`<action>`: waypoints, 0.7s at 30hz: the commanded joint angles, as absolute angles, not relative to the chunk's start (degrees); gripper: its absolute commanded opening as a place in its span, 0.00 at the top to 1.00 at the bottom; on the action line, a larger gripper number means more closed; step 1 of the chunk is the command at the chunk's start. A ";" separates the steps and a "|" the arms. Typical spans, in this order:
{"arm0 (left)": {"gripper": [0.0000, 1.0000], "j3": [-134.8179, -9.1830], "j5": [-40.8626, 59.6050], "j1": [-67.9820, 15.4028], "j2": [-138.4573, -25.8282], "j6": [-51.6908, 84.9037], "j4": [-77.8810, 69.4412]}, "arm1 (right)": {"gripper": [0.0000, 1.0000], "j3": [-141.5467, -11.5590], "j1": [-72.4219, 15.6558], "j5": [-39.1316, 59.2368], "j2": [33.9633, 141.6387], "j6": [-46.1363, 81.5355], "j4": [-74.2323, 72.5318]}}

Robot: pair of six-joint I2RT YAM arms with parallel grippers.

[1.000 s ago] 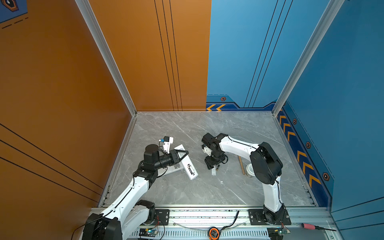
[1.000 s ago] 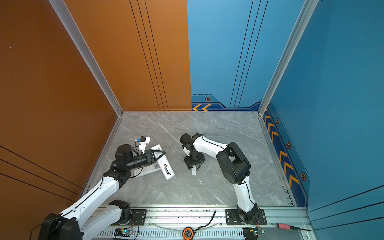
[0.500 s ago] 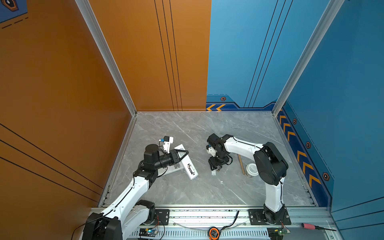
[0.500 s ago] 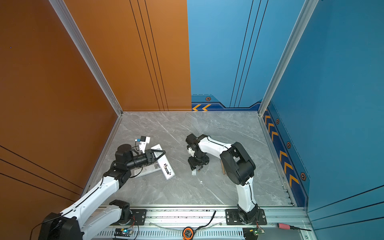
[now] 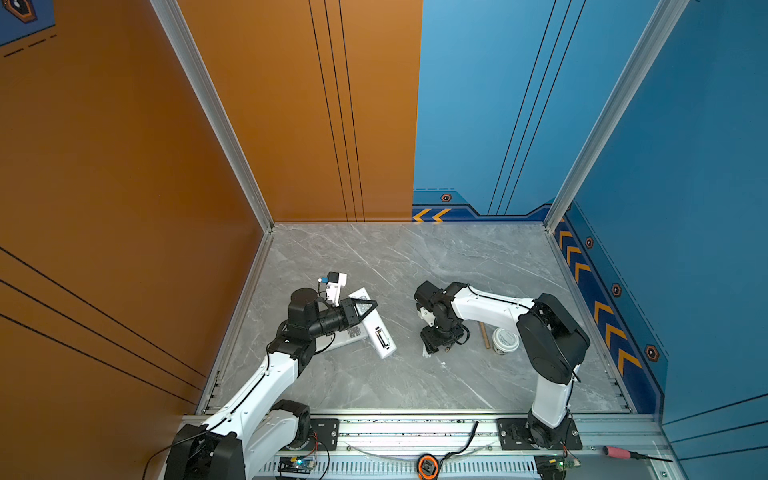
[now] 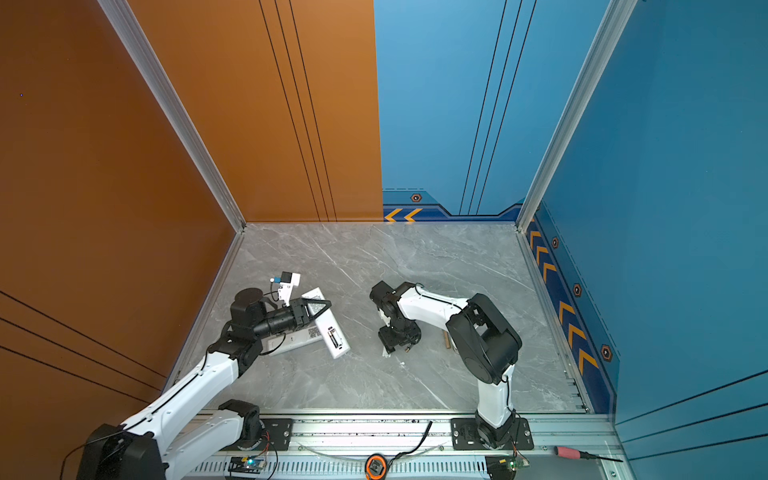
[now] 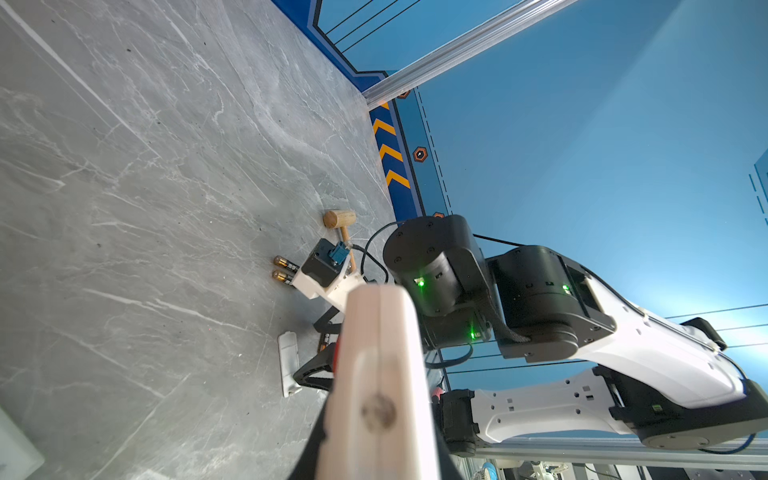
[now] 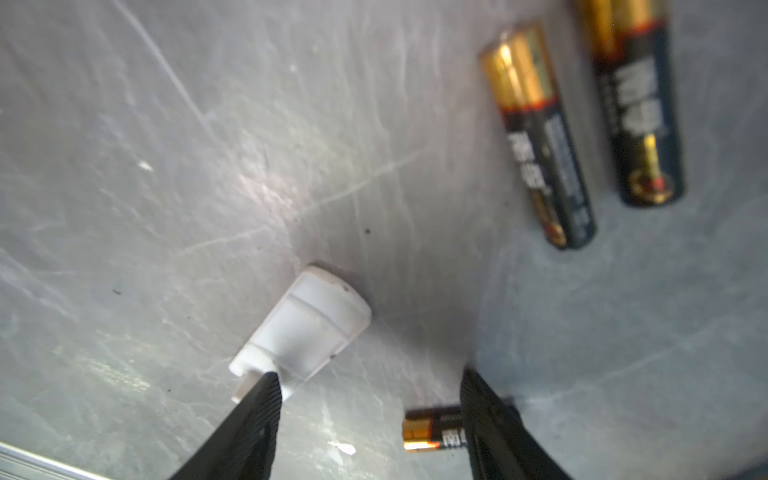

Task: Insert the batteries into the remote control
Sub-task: 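Grasp the lone AAA battery by its end with the right gripper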

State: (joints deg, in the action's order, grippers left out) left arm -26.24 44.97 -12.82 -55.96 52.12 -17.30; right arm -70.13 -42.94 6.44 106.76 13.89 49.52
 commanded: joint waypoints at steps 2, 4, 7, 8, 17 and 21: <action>1.00 -25.24 45.19 -12.88 -55.82 52.82 -20.43 | 0.32 -68.93 -42.62 0.56 100.15 22.74 55.06; 1.00 -24.87 45.18 -12.74 -55.64 52.88 -21.12 | 0.32 -66.64 -42.78 0.48 95.99 27.82 55.09; 1.00 -24.07 45.09 -12.45 -55.83 53.28 -22.78 | 0.30 -62.21 -42.74 4.59 91.68 33.51 52.56; 1.00 -24.03 45.09 -12.47 -55.89 53.33 -23.09 | 0.30 -60.75 -42.49 6.33 91.18 34.83 51.41; 1.00 -24.64 46.00 -11.27 -55.47 54.11 -24.52 | 0.31 -52.35 -40.62 14.69 93.22 39.82 41.78; 1.00 -24.17 46.89 -10.44 -55.38 54.39 -24.52 | 0.32 -54.04 -40.61 17.51 96.44 39.88 38.24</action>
